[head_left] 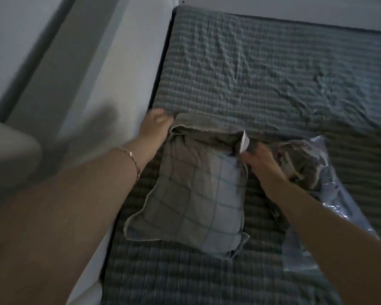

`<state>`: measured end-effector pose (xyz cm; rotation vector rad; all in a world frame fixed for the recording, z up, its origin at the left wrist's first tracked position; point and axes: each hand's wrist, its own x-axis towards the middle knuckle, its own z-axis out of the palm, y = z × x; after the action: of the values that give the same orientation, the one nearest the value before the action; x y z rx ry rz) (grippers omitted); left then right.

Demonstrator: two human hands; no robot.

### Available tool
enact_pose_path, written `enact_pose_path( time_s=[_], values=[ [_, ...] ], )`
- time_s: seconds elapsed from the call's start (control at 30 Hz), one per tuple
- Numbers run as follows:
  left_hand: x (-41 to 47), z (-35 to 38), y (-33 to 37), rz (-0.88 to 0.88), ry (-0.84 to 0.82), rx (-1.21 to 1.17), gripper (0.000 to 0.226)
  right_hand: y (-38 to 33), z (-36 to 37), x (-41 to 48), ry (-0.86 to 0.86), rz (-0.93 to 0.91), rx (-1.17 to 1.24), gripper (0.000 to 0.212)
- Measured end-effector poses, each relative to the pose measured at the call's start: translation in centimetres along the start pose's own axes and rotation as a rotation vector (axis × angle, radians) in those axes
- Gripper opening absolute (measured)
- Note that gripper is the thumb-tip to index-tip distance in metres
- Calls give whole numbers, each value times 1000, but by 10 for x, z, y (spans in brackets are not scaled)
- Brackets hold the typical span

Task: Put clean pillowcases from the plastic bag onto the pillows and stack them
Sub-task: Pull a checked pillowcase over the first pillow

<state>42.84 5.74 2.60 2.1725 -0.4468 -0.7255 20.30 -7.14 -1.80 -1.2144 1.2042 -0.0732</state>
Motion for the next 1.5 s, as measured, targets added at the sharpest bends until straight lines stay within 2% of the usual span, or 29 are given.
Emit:
enact_pose_path(
  time_s=[0.03, 0.07, 0.1, 0.17, 0.2, 0.23, 0.27, 0.33, 0.47, 0.53, 0.6, 0.67, 0.7, 0.73, 0.83, 0.87, 0.93, 0.97, 1.0, 1.03, 1.07, 1.17, 1.27, 1.3, 1.33, 1.43, 1.5],
  values=[
    [-1, 15, -30, -36, -80, 81, 18, 19, 6, 2, 3, 58, -28, 97],
    [-11, 28, -61, -97, -171, 121, 26, 37, 11, -2, -19, 120, -42, 87],
    [-21, 40, -92, -194, -253, 121, 48, 60, 13, -6, -40, 202, -63, 77],
    [-45, 52, -137, -399, -324, 70, 85, 108, 16, -7, -60, 389, -132, 99],
    [-55, 57, -154, -470, -351, 47, 89, 126, 20, -8, -77, 470, -170, 111],
    [-63, 62, -166, -513, -359, 38, 90, 141, 23, -8, -95, 524, -175, 114],
    [-71, 67, -178, -577, -348, 29, 91, 155, 27, -5, -77, 558, -158, 107],
    [-78, 73, -186, -623, -259, 58, 92, 167, 35, -5, -4, 550, -137, 91],
    [-51, 65, -148, -453, -148, 241, 82, 123, 40, -3, 152, 455, -146, 84],
    [-29, 49, -102, -375, -53, 334, 77, 77, 28, -2, 159, 422, -107, 92],
    [-15, 25, -60, -250, 72, 349, 71, 34, 13, -8, 125, 308, -24, 97],
    [-26, 12, -54, -138, 132, 406, 61, 29, 5, -21, 129, 302, -40, 86],
    [-40, 11, -66, -109, 115, 494, 58, 37, 4, -29, 116, 342, -84, 80],
    [-59, 15, -86, -129, 26, 603, 55, 56, 7, -36, 71, 414, -127, 77],
    [-98, 28, -145, -273, -360, 859, 43, 130, 23, -52, 6, 660, -216, 60],
    [-101, 27, -157, -308, -412, 925, 41, 154, 26, -50, 28, 697, -226, 52],
    [-88, 29, -164, -346, -401, 990, 35, 180, 23, -37, -35, 596, -414, 54],
    [-76, 31, -162, -359, -362, 973, 37, 179, 23, -31, 5, 611, -369, 58],
    [-63, 35, -156, -384, -297, 899, 43, 167, 23, -23, 5, 586, -422, 53],
    [-43, 42, -151, -385, -220, 783, 52, 156, 23, -6, 99, 501, -426, 45],
    [-23, 49, -142, -362, -143, 641, 59, 143, 23, 12, 181, 408, -430, 48],
    [41, 71, -117, -268, -17, 216, 65, 98, 23, 78, 278, 193, -251, 82],
    [94, 97, -116, -387, 18, -41, 89, 76, 20, 134, 355, 233, -5, 115],
    [100, 105, -117, -386, 33, -30, 90, 71, 20, 140, 343, 245, 57, 115],
    [102, 109, -118, -335, 74, -4, 79, 69, 21, 144, 329, 251, 78, 103],
    [85, 106, -111, -63, 291, -55, 36, 59, 32, 125, 336, 109, 54, 44],
    [71, 86, -95, 130, 498, -106, 29, 44, 41, 99, 340, -53, 83, 22]
  ],
)
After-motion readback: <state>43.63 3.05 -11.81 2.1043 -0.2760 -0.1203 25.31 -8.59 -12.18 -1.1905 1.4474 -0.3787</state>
